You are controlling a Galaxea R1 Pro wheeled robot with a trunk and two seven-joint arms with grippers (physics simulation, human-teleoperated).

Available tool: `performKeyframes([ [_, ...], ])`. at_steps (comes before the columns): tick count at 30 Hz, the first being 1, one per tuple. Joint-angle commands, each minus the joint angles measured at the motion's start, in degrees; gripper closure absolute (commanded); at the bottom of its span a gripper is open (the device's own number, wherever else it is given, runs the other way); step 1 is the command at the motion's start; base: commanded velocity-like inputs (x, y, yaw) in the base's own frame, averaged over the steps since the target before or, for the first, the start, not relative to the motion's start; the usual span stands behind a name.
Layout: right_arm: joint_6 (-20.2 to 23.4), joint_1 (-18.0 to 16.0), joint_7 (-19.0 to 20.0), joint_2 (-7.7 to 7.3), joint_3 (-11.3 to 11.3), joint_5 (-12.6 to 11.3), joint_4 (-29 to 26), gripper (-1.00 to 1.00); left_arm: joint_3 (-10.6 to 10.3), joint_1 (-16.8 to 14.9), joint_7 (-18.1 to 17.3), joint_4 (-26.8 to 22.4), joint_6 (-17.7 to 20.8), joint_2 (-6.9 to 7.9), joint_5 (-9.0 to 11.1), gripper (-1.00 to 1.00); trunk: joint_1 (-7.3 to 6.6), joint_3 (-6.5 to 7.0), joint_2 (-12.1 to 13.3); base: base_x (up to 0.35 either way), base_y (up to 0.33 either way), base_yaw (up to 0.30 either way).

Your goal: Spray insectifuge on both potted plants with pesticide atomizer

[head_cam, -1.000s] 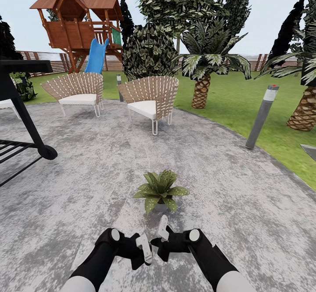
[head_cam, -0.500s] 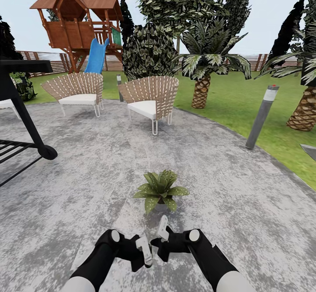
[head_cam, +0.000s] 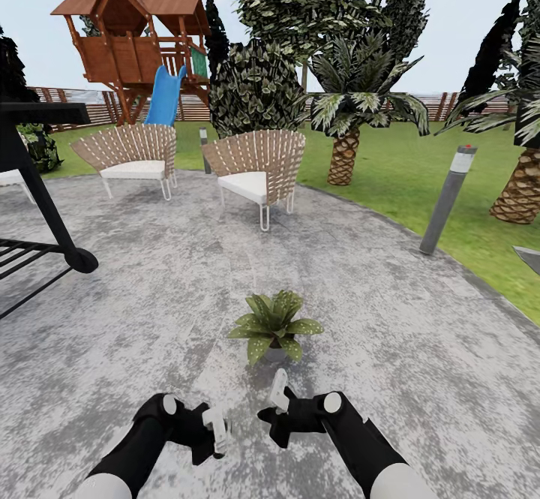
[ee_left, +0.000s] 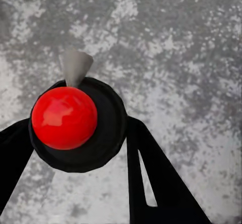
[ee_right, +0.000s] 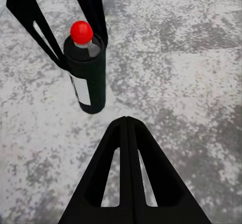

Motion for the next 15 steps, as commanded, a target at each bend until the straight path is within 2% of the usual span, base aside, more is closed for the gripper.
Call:
performKeyframes([
  [1,-0.4,0.0,0.1,-0.01,-0.1,0.6,-0.1,1.00,0.3,0.1,-0.4,-0.1,0.4,0.99,0.1,1.00,-0.01,-0.05,0.0,0.000,0.000,0.000],
  [3,-0.4,0.0,0.0,-0.04,-0.3,0.6,0.0,1.00,1.2,0.2,-0.6,-0.1,0.2,2.19,0.4,1.00,-0.01,-0.05,0.0,0.000,0.000,0.000],
  [4,-0.4,0.0,0.0,-0.10,-0.4,0.7,0.1,1.00,2.4,0.3,-0.8,-0.1,0.0,2.58,0.7,1.00,-0.01,-0.05,0.0,0.000,0.000,0.000],
  [5,-0.4,0.0,0.0,-0.19,-0.4,0.7,0.1,-1.00,3.4,0.4,-1.0,-0.1,-0.1,2.73,0.9,1.00,-0.01,-0.05,0.0,0.000,0.000,0.000],
  [6,-0.4,0.0,0.0,-0.31,-0.5,0.8,0.1,-1.00,4.7,0.5,-1.0,-0.2,-0.3,2.87,1.0,1.00,-0.01,-0.05,0.0,0.000,0.000,0.000],
  [9,-0.4,0.0,-0.3,-0.55,-0.5,0.9,0.2,-1.00,6.2,0.6,-0.6,-0.3,-0.2,2.98,1.2,1.00,-0.01,-0.05,0.0,0.000,0.000,0.000],
  [11,-0.5,0.1,-0.7,-1.31,-0.5,0.9,1.4,-1.00,7.8,0.7,-0.4,-0.2,-0.2,2.96,1.8,1.00,-0.01,-0.05,0.0,0.000,0.000,0.000],
  [13,-0.7,0.2,-3.3,-3.17,-0.8,0.8,5.1,-1.00,11.9,0.8,-0.3,-0.1,-0.3,2.86,3.8,1.00,-0.01,-0.05,0.0,0.000,0.000,0.000],
  [14,-1.2,0.3,-6.4,-4.34,-1.8,0.7,8.3,-1.00,14.8,0.9,-0.3,-0.1,-0.3,2.81,5.2,1.00,-0.01,-0.05,0.0,0.000,0.000,0.000],
  [15,-2.1,0.3,-8.9,-4.97,-3.0,0.6,10.7,-1.00,16.6,0.9,-0.3,-0.1,-0.4,2.80,6.0,1.00,-0.01,-0.05,0.0,0.000,0.000,0.000],
])
